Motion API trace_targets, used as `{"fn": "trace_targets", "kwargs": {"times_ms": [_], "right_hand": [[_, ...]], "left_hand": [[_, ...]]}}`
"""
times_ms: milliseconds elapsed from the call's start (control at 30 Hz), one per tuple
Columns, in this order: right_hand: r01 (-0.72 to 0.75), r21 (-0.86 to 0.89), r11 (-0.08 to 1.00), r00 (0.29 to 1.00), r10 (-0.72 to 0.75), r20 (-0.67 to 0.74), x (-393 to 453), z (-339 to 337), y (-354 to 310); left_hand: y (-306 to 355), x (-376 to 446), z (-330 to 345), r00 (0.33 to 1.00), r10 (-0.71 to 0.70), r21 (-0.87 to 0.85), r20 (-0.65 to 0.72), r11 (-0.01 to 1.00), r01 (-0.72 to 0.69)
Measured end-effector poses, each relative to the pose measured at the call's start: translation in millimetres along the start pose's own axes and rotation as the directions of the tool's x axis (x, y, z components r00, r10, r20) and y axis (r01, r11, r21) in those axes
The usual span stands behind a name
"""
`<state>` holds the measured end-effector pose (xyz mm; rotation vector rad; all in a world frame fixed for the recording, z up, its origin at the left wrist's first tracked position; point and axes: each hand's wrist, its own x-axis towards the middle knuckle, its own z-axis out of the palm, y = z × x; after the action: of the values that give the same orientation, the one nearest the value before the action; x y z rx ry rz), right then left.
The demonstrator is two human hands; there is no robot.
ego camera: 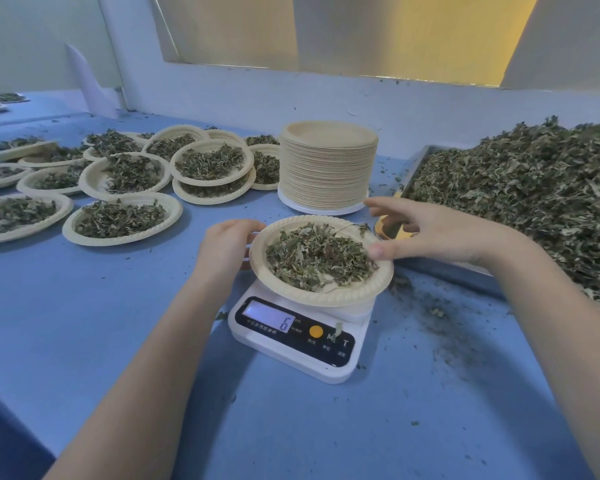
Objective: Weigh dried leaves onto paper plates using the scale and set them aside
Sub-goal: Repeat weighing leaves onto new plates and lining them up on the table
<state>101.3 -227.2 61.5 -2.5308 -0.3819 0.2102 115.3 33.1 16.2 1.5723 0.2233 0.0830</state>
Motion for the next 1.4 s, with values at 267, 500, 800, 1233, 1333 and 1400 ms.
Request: {"fn": "trace_targets", "kwargs": {"times_ms": [267,500,800,1233,1333,1400], "right_hand": [[-0.323,-0.350,0.879,0.937,0.244,-0.250,26,-4,25],[-0.317,-0.476,0.820,0.946,0.306,-0.103,42,-7,32],[-0.116,0.147,0.982,0.865,0.173,-0.471,26,-12,34],[0.157,0.318,0.935,0.941,-0.043,-0.336,12,-4,-13],[0.135,0.310,0.941,0.942,-0.024,-0.336,12,-1,-8],[0.134,0.282,0.950,0.943,-0.035,-0.330,12,-1,-5]], "left_hand": [[-1,2,0,1.000,0.013,-0.002,-0.012,1.000,-0.013],[0,6,-2,1.000,0.013,-0.024,-0.028,1.000,-0.013],[-1,5,-1,0.999,0.007,-0.024,-0.032,1.000,-0.008],[-2,5,-1,0.999,0.004,-0.010,-0.038,1.000,-0.005],[-2,6,-1,0.999,0.003,0.004,-0.040,1.000,-0.003],[-3,6,0,0.999,0.002,0.010,-0.046,1.000,-0.001]]}}
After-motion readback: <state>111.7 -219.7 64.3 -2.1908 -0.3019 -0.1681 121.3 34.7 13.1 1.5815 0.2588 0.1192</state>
